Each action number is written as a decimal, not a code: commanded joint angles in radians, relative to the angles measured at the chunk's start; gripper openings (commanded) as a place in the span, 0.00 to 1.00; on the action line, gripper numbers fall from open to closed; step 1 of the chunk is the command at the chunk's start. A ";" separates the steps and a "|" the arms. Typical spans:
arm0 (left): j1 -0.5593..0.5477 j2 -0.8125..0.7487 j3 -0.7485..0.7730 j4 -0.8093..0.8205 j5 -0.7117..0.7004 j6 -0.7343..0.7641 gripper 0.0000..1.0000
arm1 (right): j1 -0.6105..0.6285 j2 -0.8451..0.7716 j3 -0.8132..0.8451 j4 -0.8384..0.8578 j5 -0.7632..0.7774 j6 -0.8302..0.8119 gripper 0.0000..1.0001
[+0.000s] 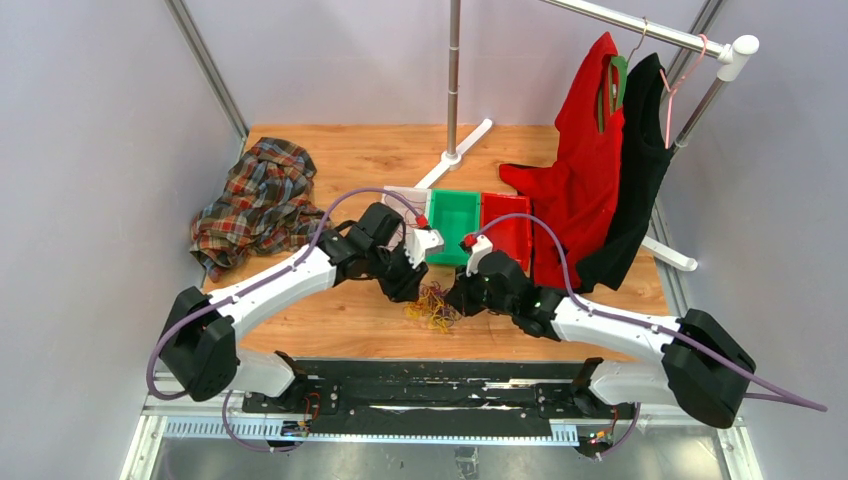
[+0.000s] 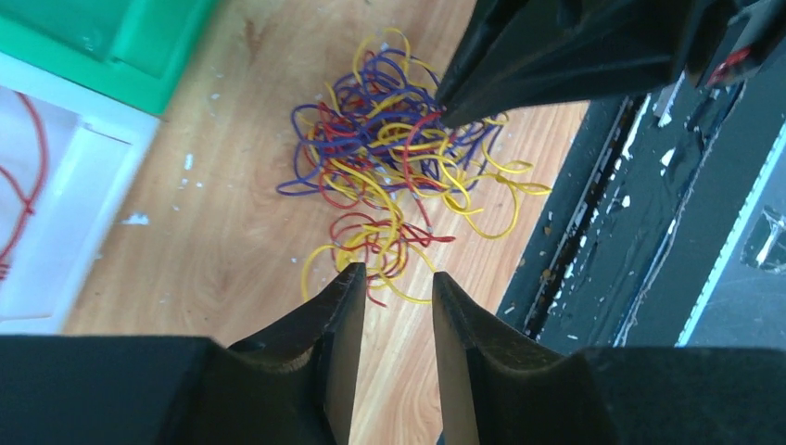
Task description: Untangle the cables
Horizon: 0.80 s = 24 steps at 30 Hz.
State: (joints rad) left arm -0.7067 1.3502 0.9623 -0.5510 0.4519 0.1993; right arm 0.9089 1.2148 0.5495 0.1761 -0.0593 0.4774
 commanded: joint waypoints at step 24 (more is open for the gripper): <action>-0.053 0.017 -0.041 0.117 -0.127 0.055 0.01 | -0.017 -0.026 -0.095 -0.010 0.035 -0.011 0.01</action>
State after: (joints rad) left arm -0.7544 1.4139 0.8795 -0.4221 0.3096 0.2653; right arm 0.9020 1.2034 0.4988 0.1596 -0.0505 0.4702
